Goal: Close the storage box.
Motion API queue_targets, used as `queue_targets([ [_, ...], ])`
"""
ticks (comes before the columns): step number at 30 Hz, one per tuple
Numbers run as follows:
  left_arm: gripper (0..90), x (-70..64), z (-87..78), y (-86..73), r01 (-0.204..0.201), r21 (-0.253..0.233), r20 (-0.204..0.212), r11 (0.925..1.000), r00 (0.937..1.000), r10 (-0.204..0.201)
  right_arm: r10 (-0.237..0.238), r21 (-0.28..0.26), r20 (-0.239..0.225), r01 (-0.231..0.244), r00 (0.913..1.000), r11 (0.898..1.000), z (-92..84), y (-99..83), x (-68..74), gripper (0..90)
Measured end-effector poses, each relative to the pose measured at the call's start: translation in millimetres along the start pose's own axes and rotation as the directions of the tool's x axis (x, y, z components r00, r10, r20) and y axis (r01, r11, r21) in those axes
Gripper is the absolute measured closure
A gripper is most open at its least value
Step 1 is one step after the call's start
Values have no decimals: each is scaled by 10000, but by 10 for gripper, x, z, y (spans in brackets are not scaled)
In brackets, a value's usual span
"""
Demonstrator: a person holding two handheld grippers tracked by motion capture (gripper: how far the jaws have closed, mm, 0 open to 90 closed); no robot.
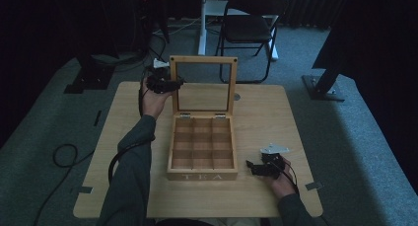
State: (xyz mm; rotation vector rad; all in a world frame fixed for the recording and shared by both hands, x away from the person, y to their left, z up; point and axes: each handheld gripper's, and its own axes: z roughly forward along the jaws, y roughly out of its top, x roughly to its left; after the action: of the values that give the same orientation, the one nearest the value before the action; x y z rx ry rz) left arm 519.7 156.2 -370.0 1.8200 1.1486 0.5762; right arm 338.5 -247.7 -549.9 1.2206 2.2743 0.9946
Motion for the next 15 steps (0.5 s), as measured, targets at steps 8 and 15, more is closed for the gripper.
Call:
queue_targets([
  [8,415,-11,34,24,-64,63,142,10000,9999,63,1,3,-4,-1,10000,10000,0,0,0,190],
  [15,446,-35,-15,7,230,-4,204,9997,9995,-229,7,8,-2,-7,10000,10000,-1,0,1,190],
])
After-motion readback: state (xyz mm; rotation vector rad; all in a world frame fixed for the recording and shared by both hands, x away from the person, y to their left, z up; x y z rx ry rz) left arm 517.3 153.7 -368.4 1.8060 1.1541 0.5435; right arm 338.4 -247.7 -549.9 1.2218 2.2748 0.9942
